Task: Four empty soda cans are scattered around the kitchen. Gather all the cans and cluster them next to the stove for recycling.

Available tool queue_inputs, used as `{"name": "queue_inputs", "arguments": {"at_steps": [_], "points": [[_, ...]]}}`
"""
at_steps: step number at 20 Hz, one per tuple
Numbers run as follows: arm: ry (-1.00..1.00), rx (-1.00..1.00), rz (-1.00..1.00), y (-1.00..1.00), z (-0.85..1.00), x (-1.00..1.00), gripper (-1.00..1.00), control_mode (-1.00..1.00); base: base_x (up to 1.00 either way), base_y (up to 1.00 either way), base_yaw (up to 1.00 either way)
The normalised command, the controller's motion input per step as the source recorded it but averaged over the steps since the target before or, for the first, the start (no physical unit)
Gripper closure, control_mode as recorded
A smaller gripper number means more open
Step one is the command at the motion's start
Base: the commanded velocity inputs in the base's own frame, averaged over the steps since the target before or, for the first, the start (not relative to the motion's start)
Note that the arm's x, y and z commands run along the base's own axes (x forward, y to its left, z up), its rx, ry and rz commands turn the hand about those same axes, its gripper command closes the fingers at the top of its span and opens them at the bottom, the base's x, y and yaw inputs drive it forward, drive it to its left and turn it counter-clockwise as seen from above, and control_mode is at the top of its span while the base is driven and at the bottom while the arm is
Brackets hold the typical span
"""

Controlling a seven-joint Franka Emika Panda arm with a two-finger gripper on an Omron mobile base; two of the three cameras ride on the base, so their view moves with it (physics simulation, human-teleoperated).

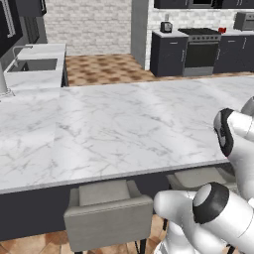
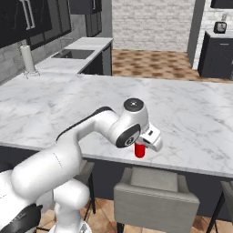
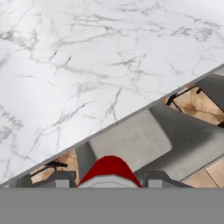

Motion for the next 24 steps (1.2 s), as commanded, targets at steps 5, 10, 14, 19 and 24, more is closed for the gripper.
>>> {"name": "queue_inputs", "arguments": {"at_steps": [5, 10, 14, 19, 24], "points": [[-0.03, -0.02, -0.03, 0.15, 0.61, -0.55, 1.0, -1.0, 0.0, 0.0, 0.0], [0.0, -0.05, -0.02, 0.35, 0.47, -0.36, 1.0, -1.0, 0.0, 0.0, 0.0], [0.03, -0.04, -0.01, 0.35, 0.34, -0.44, 1.0, -1.0, 0.0, 0.0, 0.0], [0.06, 0.0, 0.0, 0.12, 0.33, -0.49, 1.0, -1.0, 0.0, 0.0, 0.0], [0.1, 0.0, 0.0, 0.06, 0.3, -0.38, 1.0, -1.0, 0.0, 0.0, 0.0]]}}
